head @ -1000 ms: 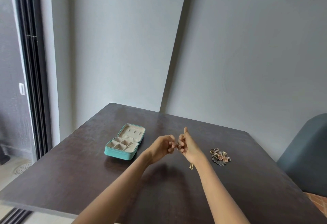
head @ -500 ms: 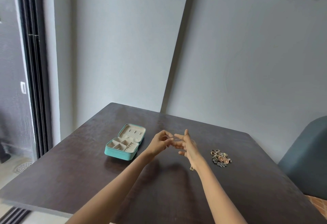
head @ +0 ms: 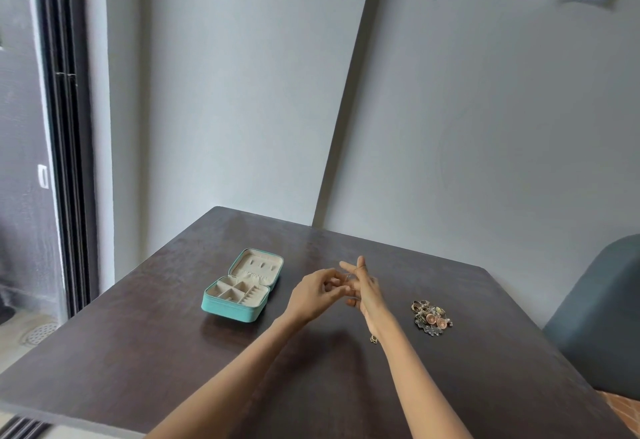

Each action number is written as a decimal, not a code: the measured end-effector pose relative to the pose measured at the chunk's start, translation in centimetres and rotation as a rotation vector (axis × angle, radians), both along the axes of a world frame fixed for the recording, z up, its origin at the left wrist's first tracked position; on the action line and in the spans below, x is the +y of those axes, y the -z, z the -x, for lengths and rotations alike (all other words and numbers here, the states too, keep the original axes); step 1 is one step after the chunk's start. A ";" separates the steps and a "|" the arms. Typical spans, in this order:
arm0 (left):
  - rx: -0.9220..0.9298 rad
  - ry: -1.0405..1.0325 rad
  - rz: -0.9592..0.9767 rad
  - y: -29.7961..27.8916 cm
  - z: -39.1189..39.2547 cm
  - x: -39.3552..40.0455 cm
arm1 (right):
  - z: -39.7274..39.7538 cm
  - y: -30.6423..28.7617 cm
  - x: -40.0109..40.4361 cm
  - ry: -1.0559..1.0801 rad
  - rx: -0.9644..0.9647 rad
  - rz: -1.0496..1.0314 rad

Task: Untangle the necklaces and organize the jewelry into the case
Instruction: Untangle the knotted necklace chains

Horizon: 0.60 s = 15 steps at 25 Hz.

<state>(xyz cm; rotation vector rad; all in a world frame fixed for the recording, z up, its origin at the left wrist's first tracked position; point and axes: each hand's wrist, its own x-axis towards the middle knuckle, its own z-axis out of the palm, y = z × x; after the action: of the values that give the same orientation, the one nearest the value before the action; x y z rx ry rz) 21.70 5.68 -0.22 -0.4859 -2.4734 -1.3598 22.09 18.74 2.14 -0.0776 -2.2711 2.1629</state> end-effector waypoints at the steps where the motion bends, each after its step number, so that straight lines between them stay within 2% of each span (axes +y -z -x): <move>1: -0.054 0.080 -0.092 0.0 0.2 -0.1 | 0.0 0.1 0.1 0.004 0.002 0.000; 4: -0.359 0.410 -0.401 -0.8 -0.1 -0.8 | -0.2 0.2 0.6 0.030 0.019 0.072; 7: -0.576 0.569 -0.527 -1.3 -0.5 -1.2 | -0.3 0.1 0.2 0.025 0.040 0.173; 10: -0.594 0.575 -0.556 -1.3 -0.7 -0.9 | -0.1 -0.1 -0.2 0.012 0.042 0.144; 15: -0.547 0.396 -0.722 -1.5 -0.4 -1.0 | -0.3 -0.1 0.2 0.026 0.014 0.153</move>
<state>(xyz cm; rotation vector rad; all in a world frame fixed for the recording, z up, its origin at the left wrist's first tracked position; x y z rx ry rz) 22.08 4.73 1.24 -0.4787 -2.0448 -2.6868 22.38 18.95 2.24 -0.0915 -2.0820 2.3121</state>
